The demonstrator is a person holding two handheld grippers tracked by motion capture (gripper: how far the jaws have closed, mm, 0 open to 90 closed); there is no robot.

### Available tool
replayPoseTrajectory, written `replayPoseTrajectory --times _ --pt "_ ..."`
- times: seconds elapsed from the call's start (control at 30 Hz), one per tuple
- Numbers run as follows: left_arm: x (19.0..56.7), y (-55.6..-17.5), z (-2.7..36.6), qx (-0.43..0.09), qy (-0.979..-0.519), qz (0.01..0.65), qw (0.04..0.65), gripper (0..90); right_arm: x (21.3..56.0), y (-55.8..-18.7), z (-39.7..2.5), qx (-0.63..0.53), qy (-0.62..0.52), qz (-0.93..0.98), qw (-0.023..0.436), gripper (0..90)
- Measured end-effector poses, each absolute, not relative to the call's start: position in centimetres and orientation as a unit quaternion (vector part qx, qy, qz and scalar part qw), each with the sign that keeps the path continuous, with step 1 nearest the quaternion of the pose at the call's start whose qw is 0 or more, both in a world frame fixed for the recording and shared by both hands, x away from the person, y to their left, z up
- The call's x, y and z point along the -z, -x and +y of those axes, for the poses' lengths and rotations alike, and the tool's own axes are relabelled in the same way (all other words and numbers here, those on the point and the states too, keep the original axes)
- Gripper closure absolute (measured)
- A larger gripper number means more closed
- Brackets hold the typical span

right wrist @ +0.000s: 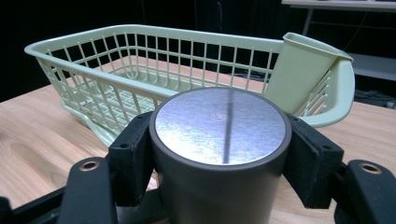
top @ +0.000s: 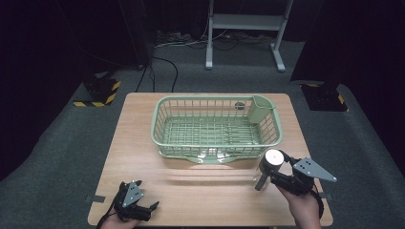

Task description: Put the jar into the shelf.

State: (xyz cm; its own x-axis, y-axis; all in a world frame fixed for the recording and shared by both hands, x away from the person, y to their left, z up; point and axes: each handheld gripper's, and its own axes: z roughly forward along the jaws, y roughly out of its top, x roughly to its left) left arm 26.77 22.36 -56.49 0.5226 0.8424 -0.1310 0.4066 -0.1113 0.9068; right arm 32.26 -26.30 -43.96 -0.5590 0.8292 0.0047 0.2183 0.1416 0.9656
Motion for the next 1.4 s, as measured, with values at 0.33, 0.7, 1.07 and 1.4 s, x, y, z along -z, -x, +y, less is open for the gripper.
replayPoseTrajectory --times 0.33,0.7,1.07,1.4 --pt "56.5 -26.8 22.4 -0.216 -0.713 0.438 0.502 1.4 42.0 -31.6 -25.4 -0.552 -0.346 0.702 0.286 33.2" --pt "56.5 -26.8 22.4 -0.216 -0.713 0.438 0.504 1.4 39.9 -30.7 -24.4 -0.58 -0.325 0.695 0.274 33.2" --pt "56.5 -26.7 22.4 -0.215 -0.712 0.437 0.506 1.4 37.2 -30.2 -23.4 -0.6 -0.3 0.688 0.276 33.2" --pt "56.5 -26.7 22.4 -0.211 -0.713 0.437 0.506 1.4 34.7 -30.6 -22.1 -0.612 -0.28 0.683 0.285 33.3"
